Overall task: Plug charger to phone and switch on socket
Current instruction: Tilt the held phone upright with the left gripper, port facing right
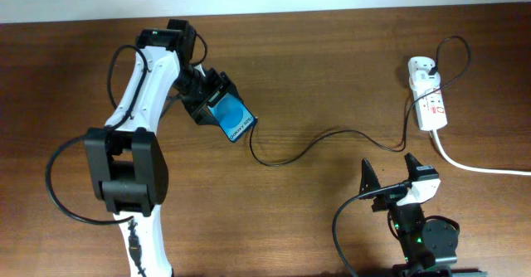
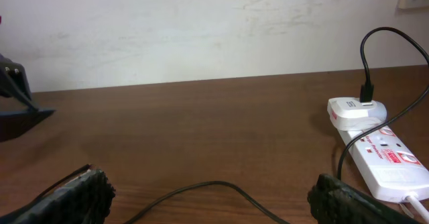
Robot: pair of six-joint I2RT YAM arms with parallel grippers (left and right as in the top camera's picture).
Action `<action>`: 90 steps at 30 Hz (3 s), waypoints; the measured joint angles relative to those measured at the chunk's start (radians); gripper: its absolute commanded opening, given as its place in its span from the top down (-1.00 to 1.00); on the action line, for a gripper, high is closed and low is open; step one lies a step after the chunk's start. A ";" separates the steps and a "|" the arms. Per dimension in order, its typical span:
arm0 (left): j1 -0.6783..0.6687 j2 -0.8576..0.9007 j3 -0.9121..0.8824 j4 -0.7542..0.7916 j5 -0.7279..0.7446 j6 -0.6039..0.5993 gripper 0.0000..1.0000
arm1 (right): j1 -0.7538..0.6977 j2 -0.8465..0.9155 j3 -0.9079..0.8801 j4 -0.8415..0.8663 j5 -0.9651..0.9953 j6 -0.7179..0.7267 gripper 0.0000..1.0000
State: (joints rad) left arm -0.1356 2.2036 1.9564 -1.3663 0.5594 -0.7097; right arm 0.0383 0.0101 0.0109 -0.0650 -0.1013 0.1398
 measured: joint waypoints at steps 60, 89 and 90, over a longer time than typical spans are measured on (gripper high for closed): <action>0.111 0.000 0.000 -0.111 0.466 -0.153 1.00 | 0.000 0.000 0.000 0.000 0.000 0.000 -0.97; 0.111 0.000 0.000 -0.107 0.382 -0.178 1.00 | 0.000 0.000 0.000 0.000 0.000 0.000 -0.97; 0.111 0.000 0.000 -0.107 0.382 -0.178 1.00 | 0.000 0.000 0.000 0.000 0.000 0.000 -0.97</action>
State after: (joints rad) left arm -0.0246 2.2036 1.9564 -1.4734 0.9417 -0.8875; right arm 0.0383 0.0101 0.0109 -0.0650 -0.1009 0.1398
